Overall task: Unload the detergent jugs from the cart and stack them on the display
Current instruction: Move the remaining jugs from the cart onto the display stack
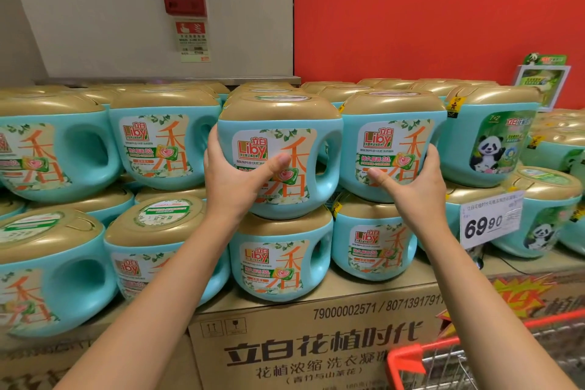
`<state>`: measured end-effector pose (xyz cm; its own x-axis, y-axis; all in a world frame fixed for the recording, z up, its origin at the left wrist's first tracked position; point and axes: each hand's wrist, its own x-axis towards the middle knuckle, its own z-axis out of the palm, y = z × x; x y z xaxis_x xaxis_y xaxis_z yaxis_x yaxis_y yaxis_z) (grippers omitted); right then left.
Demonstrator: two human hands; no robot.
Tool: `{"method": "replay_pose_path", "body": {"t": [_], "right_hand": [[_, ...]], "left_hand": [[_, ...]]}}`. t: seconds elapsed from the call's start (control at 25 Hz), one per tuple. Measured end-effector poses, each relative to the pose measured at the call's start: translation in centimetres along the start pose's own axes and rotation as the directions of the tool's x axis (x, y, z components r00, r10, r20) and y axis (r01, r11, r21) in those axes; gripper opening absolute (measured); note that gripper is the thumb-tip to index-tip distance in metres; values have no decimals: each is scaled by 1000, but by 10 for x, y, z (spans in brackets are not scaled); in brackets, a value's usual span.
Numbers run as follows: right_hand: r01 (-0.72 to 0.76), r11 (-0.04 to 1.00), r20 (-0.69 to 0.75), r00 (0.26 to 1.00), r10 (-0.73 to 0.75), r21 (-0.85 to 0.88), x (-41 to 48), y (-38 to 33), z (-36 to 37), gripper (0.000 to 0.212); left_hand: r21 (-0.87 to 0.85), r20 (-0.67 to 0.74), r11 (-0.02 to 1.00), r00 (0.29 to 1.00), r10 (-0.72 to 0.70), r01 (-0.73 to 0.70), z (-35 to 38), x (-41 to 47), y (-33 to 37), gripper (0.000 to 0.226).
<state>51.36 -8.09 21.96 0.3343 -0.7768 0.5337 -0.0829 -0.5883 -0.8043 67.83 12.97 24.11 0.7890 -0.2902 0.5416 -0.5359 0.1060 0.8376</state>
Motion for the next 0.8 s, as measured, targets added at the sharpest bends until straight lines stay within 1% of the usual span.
{"method": "replay_pose_path", "body": {"t": [0.08,0.12,0.16,0.2,0.24,0.28,0.36,0.4,0.44,0.48,0.56,0.64,0.72,0.8], "right_hand": [[-1,1000,8,1000,1,-26,-1,-3,-1,101],[-4,999,2,1000,4,-40,-3,-4,-3,101],[-6,999,-13,1000,6,-42,-7,-5,-6,101],[1,1000,-33,999,-2,-31,-12,-6,-12,98],[27,1000,-58,998,-27,-16,-18,-7,-19,90],[66,998,-88,994,-66,-7,-26,-8,-27,78],[143,990,-140,980,-140,5,-47,-3,-48,45],[151,988,-150,978,-145,25,-63,1,-60,30],[141,989,-150,980,-132,50,-79,5,-70,20],[120,990,-135,985,-109,75,-100,10,-81,14],[59,988,-78,996,-49,142,-144,18,-102,16],[-20,982,-20,1000,24,190,-194,24,-120,19],[-149,969,39,989,144,197,-250,32,-138,18],[-272,943,83,962,261,190,-302,40,-155,17]], "left_hand": [[80,-29,996,999,-37,39,1,-5,3,126],[144,-65,987,996,-57,66,2,-10,5,127],[197,-107,977,992,-65,86,1,-16,6,125],[213,-145,974,988,-51,81,0,-24,9,120],[192,-177,980,984,-15,49,-3,-32,11,110],[151,-200,988,979,26,5,-8,-42,11,94],[42,-198,996,977,80,-73,-18,-64,10,51],[-11,-172,995,981,91,-94,-24,-78,10,30],[-48,-144,993,985,100,-107,-30,-92,9,17],[-70,-115,992,989,95,-104,-36,-108,7,11],[-104,-32,994,999,32,-35,-44,-145,-1,15],[-109,86,992,995,-56,65,-48,-188,-12,18],[-86,201,978,965,-171,191,-50,-238,-23,21],[-58,318,951,908,-272,305,-49,-290,-31,23]]}}
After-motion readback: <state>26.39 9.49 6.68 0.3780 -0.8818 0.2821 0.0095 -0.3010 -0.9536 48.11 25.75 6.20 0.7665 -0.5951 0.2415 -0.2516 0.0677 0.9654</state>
